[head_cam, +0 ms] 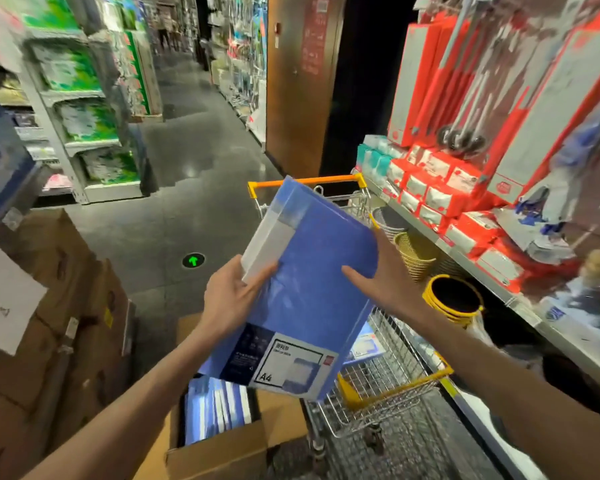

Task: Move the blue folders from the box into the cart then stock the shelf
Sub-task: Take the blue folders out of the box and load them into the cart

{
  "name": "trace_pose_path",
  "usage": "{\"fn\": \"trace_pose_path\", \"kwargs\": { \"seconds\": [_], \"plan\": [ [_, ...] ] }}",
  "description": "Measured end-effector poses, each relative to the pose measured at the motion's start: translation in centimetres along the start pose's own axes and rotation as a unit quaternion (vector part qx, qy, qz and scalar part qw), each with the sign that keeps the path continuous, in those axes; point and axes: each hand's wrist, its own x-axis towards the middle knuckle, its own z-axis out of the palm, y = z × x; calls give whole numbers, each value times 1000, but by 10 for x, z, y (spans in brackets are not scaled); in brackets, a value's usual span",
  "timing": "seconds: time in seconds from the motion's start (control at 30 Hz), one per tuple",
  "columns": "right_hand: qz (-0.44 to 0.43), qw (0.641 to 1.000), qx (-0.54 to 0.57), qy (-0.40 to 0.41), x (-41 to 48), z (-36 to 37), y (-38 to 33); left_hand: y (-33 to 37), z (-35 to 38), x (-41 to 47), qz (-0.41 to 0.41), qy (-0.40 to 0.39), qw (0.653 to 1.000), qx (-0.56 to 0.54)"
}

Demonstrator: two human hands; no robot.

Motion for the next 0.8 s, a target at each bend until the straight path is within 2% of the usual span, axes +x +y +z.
{"fn": "trace_pose_path", "kwargs": {
  "seconds": [0.1,0.2,0.3,0.37,0.43,0.53,0.63,0.8],
  "plan": [
    [64,996,35,57,-22,-12,61,31,46,-4,-23,-20,998,-51],
    [172,963,175,109,-49,-50,113,60,107,-12,-47,-48,992,-104],
    [220,922,314,63,-78,-84,169,89,166,-20,-85,-62,986,-126],
    [226,907,353,37,-98,-104,201,110,207,-27,-109,-60,985,-123],
    [265,888,374,33,-112,-120,227,125,245,-32,-128,-55,983,-119],
    [309,869,379,81,-124,-136,264,130,291,-36,-190,-73,973,-110],
    [310,868,368,122,-129,-138,282,117,312,-33,-235,-140,953,-127],
    [342,844,388,145,-120,-122,303,103,305,-33,-187,-213,955,-82]
  ]
}}
